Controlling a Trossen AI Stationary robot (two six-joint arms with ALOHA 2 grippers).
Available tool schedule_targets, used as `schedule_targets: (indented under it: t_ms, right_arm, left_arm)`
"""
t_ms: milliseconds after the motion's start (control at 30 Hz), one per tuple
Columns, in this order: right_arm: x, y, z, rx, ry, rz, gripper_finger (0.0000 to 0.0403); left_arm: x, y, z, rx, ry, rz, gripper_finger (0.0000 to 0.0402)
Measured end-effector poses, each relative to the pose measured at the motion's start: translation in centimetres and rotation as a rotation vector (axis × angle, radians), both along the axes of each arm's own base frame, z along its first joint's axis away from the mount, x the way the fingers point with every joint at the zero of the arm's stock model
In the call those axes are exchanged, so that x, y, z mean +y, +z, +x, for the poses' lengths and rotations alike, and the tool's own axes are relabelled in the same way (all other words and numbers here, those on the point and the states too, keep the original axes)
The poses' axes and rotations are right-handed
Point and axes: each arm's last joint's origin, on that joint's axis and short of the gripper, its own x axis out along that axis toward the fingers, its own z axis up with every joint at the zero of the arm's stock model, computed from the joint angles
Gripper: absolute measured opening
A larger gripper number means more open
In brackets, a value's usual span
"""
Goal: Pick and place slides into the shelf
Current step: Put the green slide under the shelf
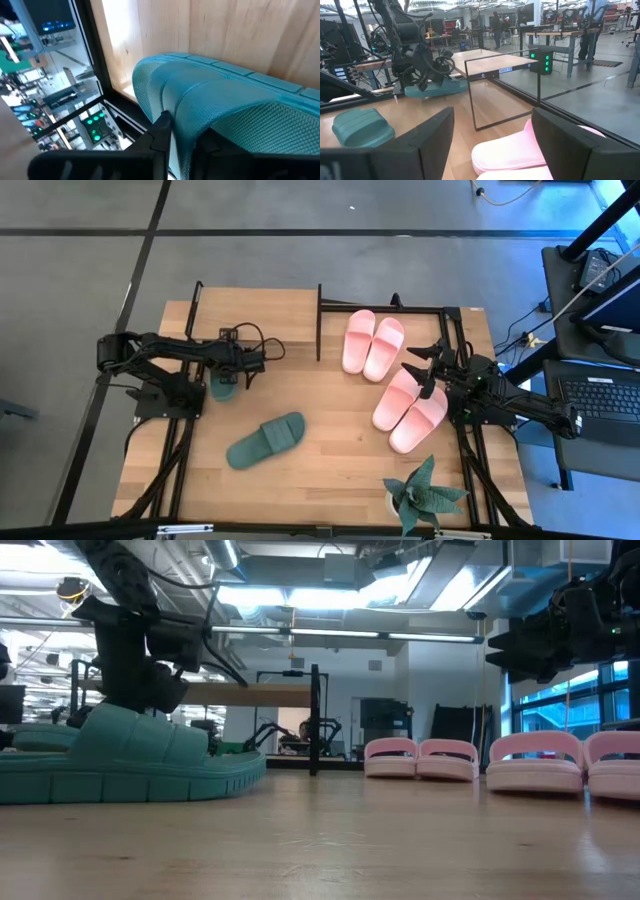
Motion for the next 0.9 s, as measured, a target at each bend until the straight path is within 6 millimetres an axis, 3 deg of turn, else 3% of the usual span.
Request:
schedule_targets:
  t_ms: [167, 533, 900]
  right_arm:
    - [0.0, 0.0, 0.0, -0.001, 0.000, 0.003, 0.0268]
    - [0.0, 0.0, 0.0, -0.007, 0.001, 0.017, 0.0268]
    - [0.0, 0.0, 0.0, -0.007, 0.001, 0.017, 0.0268]
  left_arm:
    - [0.0, 0.0, 0.0, 0.003, -0.006, -0.002, 0.0050]
    - [-0.1, 0.1, 0.0, -0.021, 0.011, -0.004, 0.0155]
    - [-0.6, 2.9, 1.4, -0.105, -0.033, -0.133, 0.0159]
